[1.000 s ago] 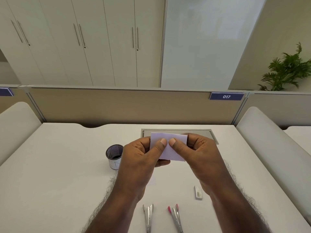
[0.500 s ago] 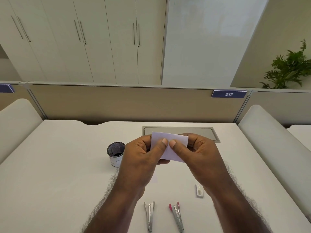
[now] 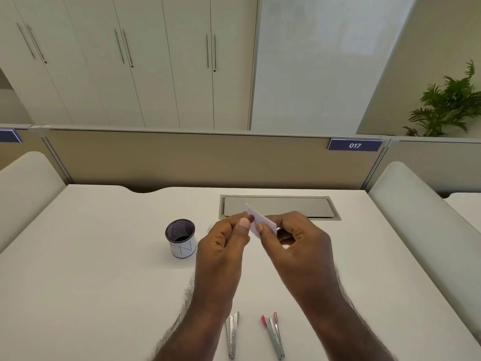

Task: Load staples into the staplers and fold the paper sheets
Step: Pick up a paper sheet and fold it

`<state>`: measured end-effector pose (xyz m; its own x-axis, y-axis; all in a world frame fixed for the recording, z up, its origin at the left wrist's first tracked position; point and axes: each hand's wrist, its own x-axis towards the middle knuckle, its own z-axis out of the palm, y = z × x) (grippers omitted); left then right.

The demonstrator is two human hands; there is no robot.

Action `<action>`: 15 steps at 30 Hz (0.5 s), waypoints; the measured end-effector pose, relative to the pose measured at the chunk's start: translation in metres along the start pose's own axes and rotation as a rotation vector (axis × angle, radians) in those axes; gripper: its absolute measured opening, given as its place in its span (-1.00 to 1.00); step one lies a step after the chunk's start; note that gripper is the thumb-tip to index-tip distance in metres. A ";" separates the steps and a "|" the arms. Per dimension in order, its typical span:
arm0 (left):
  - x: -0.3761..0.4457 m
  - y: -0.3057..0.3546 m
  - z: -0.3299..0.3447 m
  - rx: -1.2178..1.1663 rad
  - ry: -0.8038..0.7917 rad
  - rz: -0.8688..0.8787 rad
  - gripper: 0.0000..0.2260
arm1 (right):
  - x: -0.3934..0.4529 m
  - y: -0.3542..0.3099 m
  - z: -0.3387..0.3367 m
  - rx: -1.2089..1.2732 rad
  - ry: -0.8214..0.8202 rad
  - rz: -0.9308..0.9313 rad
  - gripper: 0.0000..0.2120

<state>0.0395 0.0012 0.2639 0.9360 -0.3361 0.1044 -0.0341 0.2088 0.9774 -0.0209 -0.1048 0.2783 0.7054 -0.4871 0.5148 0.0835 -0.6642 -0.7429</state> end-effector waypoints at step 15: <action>0.010 -0.007 -0.019 -0.082 -0.007 -0.055 -0.74 | -0.001 0.012 0.011 0.148 -0.053 0.143 -0.73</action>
<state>0.0555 0.0140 0.2542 0.9331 -0.3557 0.0530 0.0459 0.2640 0.9634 -0.0129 -0.1058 0.2645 0.7530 -0.5377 0.3793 0.0798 -0.4976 -0.8637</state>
